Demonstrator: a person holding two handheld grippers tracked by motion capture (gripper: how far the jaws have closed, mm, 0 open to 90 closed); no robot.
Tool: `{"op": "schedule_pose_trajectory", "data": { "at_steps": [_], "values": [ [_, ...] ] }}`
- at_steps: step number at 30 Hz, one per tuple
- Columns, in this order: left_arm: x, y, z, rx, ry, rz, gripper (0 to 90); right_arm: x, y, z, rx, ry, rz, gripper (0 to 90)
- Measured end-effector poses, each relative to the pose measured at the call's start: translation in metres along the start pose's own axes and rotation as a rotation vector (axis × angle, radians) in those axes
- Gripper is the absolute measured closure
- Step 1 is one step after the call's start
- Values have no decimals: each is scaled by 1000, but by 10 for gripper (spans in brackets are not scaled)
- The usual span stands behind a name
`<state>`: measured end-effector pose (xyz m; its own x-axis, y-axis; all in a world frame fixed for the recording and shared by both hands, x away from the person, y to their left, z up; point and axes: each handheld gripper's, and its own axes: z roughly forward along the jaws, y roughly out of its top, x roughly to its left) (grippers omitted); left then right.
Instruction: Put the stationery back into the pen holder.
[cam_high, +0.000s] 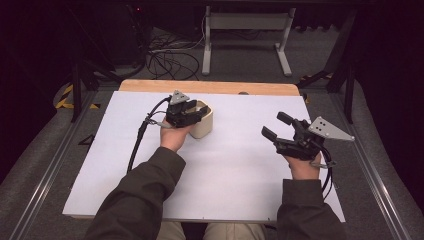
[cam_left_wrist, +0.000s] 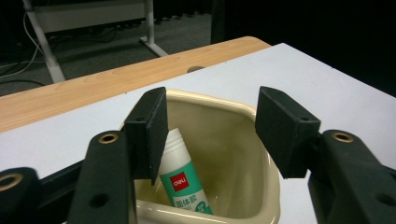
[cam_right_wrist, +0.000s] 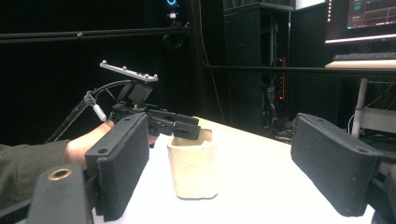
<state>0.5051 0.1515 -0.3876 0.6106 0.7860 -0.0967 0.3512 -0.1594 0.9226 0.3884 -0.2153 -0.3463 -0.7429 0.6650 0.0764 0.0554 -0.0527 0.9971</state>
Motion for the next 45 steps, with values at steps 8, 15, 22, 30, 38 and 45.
{"op": "schedule_pose_trajectory", "data": {
  "at_steps": [8, 15, 22, 30, 38, 45],
  "values": [
    [-5, 3, -7, -19, -21, 15, 341, 0, 0, 0, 2, -3, -1, 201],
    [-13, 3, -22, -58, -23, 42, 260, 0, 0, 0, 4, -6, 1, 201],
    [-13, 5, -40, -102, -25, 41, 212, 2, -1, 2, 11, -9, -5, 201],
    [-14, 3, -59, -132, -30, 29, 152, 2, -1, 2, 19, -15, -8, 201],
    [-15, -3, -73, -135, -35, 37, 121, 4, -1, 3, 24, -23, -14, 201],
    [-16, -5, -88, -152, -33, 58, 106, 4, -1, 3, 27, -29, -15, 201]
  ]
}}
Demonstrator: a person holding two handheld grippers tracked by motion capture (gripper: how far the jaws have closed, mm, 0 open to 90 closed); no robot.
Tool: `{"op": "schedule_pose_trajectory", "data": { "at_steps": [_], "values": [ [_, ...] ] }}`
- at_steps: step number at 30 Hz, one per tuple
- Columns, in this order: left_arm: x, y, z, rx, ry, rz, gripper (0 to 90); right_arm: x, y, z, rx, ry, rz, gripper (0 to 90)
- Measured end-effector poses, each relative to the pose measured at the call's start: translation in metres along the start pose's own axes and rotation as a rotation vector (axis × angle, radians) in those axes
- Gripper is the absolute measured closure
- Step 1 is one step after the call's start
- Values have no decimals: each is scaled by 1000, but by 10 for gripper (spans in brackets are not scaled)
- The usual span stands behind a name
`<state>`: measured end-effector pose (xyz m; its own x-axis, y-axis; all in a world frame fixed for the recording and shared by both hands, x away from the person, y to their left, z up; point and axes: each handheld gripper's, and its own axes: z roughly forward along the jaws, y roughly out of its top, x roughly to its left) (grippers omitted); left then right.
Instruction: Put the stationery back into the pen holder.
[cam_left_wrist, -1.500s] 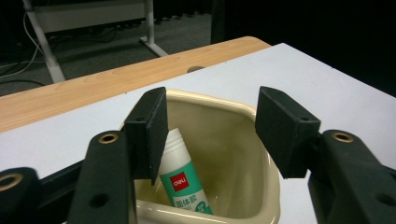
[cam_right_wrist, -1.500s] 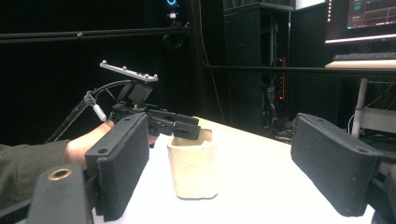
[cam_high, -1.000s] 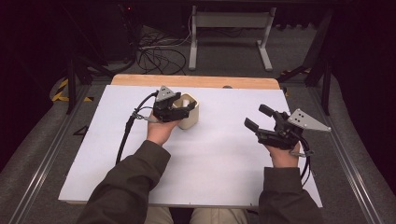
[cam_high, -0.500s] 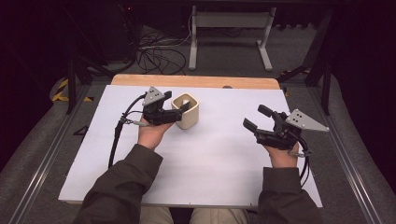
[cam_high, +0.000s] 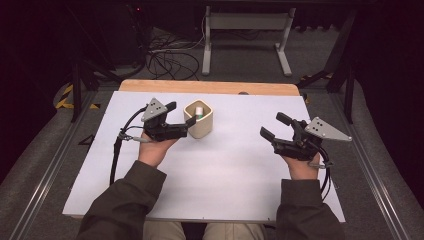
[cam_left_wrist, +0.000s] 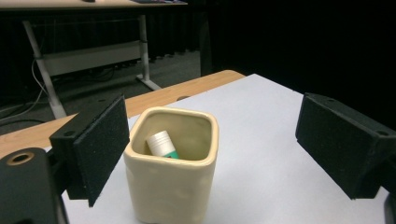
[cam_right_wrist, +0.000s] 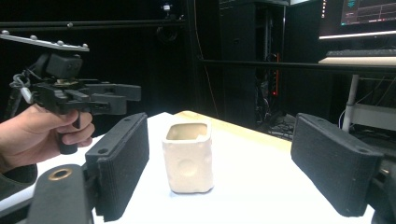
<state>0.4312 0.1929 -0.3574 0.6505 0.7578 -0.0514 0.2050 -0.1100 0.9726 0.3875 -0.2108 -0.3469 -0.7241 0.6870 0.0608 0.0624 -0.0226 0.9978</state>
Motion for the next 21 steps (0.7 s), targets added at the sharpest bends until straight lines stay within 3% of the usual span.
{"op": "schedule_pose_trajectory", "data": {
  "at_steps": [21],
  "values": [
    [1, -8, -37, -38, -15, 17, 67, 1, -2, -1, 19, -15, 6, 198]
  ]
}}
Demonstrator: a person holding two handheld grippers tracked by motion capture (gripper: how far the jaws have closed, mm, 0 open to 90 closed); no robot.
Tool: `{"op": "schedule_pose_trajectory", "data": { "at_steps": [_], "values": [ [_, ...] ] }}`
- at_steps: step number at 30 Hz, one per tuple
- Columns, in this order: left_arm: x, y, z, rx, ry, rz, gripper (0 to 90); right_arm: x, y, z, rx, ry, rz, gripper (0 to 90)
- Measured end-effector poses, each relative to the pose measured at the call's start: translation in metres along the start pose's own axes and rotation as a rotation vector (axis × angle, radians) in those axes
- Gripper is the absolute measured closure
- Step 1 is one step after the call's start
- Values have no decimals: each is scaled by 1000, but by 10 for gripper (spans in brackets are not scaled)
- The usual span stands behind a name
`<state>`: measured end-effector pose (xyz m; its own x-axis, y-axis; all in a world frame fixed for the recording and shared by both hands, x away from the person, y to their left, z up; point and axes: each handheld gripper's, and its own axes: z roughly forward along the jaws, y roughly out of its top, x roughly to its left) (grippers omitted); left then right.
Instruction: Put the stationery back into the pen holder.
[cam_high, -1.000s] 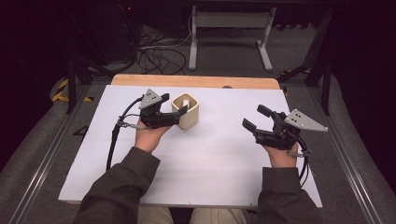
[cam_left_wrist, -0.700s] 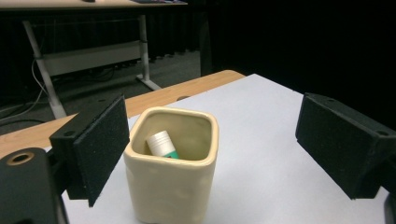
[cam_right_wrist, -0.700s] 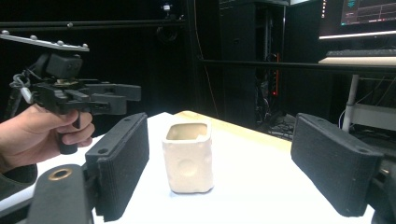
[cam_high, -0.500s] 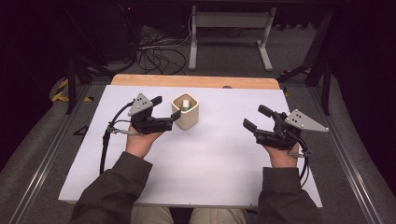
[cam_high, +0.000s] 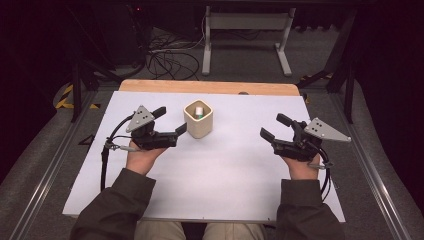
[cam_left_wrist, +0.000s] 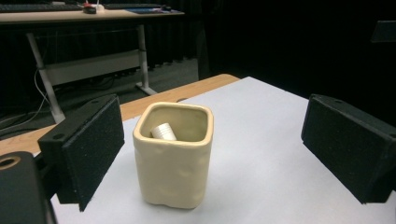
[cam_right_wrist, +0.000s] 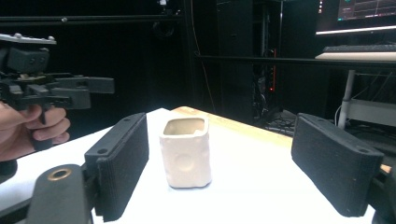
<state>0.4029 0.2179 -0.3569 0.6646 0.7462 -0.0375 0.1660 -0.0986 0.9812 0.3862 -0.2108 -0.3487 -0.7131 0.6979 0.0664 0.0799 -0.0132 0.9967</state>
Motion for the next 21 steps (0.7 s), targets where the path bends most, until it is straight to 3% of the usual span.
{"op": "schedule_pose_trajectory", "data": {
  "at_steps": [12, 21],
  "values": [
    [2, -7, -25, -36, 14, -15, 62, 0, -2, -4, 3, -17, 3, 195],
    [1, -9, -40, -32, 7, -15, 60, 0, -5, -6, 6, -23, 9, 193]
  ]
}}
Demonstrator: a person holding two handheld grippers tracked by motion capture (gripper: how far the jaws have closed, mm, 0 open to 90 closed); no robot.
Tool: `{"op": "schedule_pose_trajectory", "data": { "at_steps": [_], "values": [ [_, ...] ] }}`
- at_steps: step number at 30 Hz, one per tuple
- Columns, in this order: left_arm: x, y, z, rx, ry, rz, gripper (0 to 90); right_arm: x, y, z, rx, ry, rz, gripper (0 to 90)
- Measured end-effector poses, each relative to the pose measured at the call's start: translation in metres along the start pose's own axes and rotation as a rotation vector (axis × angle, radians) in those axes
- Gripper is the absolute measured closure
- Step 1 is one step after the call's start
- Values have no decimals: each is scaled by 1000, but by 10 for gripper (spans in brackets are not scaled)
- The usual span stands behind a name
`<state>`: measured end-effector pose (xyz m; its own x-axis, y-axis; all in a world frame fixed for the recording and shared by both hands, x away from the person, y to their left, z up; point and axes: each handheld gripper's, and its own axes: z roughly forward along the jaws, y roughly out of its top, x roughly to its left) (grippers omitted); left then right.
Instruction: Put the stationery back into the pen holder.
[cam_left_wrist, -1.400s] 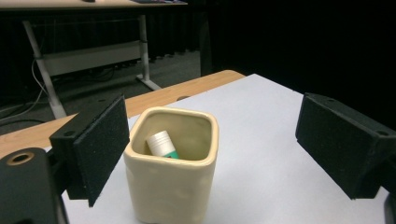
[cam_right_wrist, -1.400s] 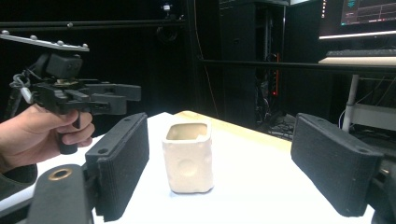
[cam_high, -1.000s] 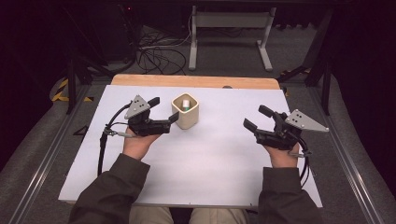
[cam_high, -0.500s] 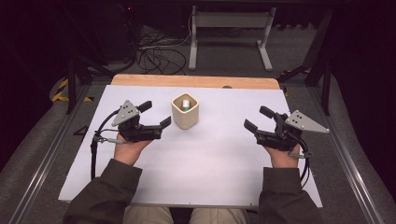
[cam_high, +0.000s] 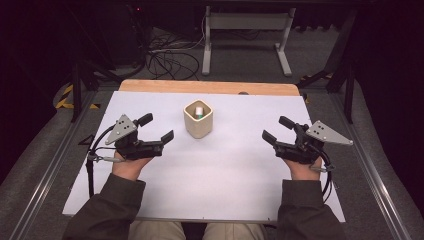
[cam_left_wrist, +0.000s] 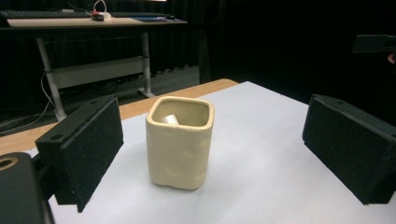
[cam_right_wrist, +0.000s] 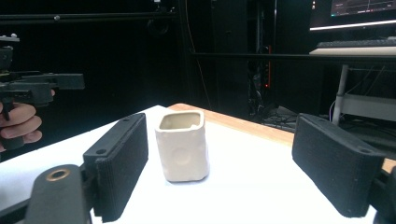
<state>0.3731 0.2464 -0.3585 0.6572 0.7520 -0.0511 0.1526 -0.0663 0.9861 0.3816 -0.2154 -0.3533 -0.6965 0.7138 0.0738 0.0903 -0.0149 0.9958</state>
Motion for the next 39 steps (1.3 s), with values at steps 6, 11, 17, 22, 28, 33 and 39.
{"op": "schedule_pose_trajectory", "data": {
  "at_steps": [6, 11, 17, 22, 28, 33, 39],
  "values": [
    [3, -6, -5, 11, 1, -4, 59, -1, -3, -1, 4, -1, 10, 193],
    [5, -9, -12, 6, 4, -11, 59, 0, -4, -1, 4, 0, 14, 193],
    [6, -13, -21, 9, 8, -11, 59, 2, -8, -1, 18, 1, 18, 193],
    [7, -14, -29, 3, 23, 1, 59, 3, -14, 1, 38, 3, 24, 192],
    [11, -15, -36, 7, 37, 1, 59, 3, -16, -1, 37, 0, 23, 191],
    [16, -17, -43, 12, 52, 6, 59, 3, -18, -3, 41, -2, 27, 190],
    [20, -20, -50, 19, 66, -8, 59, 2, -18, -5, 35, -3, 27, 190]
  ]
}}
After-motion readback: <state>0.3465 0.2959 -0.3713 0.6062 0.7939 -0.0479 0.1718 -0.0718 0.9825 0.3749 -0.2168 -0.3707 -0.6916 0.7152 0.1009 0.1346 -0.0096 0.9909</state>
